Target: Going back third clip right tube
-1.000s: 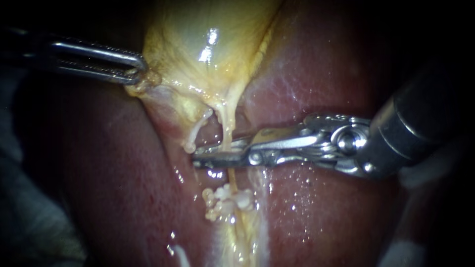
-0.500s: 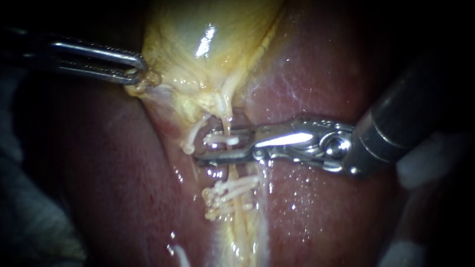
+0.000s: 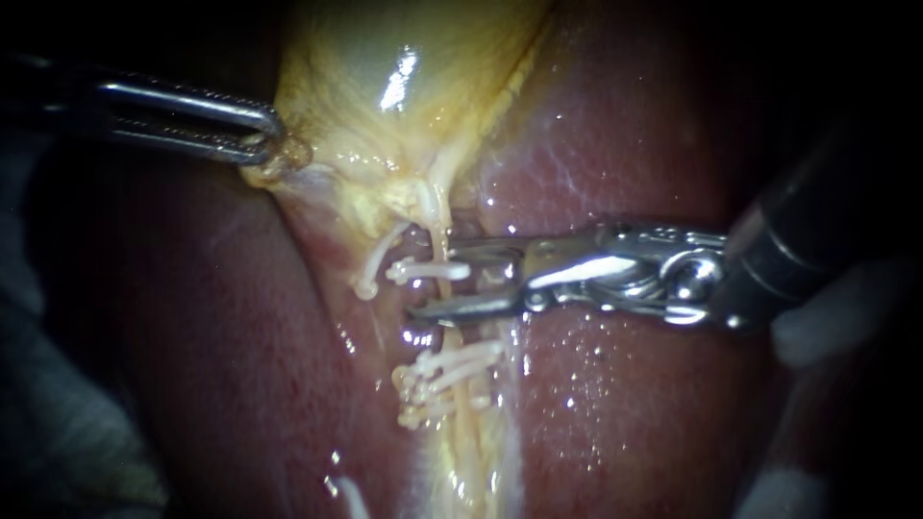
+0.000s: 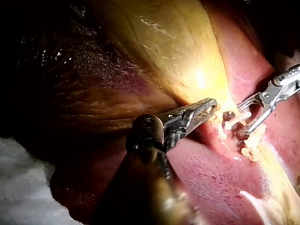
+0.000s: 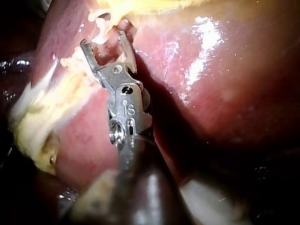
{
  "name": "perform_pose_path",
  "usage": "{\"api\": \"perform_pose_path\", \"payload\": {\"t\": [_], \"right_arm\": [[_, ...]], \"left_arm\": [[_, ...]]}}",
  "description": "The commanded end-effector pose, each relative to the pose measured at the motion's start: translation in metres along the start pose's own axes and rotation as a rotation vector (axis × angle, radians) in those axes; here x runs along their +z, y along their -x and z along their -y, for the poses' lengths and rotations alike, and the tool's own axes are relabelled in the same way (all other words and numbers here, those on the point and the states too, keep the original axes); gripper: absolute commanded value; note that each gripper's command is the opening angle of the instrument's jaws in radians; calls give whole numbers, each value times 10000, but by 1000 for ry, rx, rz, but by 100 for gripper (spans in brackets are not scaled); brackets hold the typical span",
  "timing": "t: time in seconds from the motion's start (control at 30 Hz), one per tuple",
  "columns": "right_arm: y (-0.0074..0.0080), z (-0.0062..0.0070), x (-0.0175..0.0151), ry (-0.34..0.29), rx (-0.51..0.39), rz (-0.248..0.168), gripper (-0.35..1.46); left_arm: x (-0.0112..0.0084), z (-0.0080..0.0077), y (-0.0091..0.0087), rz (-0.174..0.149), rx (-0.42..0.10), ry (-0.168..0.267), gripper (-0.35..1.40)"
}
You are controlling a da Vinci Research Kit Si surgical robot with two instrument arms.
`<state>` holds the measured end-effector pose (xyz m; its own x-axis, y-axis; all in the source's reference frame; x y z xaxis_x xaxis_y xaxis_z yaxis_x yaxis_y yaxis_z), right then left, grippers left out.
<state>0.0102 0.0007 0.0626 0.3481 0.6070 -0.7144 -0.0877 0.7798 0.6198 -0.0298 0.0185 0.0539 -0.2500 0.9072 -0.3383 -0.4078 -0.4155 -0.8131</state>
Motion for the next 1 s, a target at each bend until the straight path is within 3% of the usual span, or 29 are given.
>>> {"api": "perform_pose_path", "payload": {"t": [0.03, 0.3, 0.63, 0.83, 1.0], "right_arm": [[-2, 3, -6, 0, -26, 0, 50], [-10, 25, -59, -6, -210, 2, 50], [-10, 25, -100, -22, -295, 3, 50], [-15, 24, -107, -25, -315, 2, 50], [-15, 24, -108, -25, -315, 2, 50]], "left_arm": [[-1, 0, 0, 0, 0, 1, -35], [0, 6, -2, 0, 0, 1, -35], [1, 9, 0, 0, 2, 0, -35], [20, 13, 12, 1, 8, 1, -35], [44, 26, 18, 7, 16, 5, -35]]}}
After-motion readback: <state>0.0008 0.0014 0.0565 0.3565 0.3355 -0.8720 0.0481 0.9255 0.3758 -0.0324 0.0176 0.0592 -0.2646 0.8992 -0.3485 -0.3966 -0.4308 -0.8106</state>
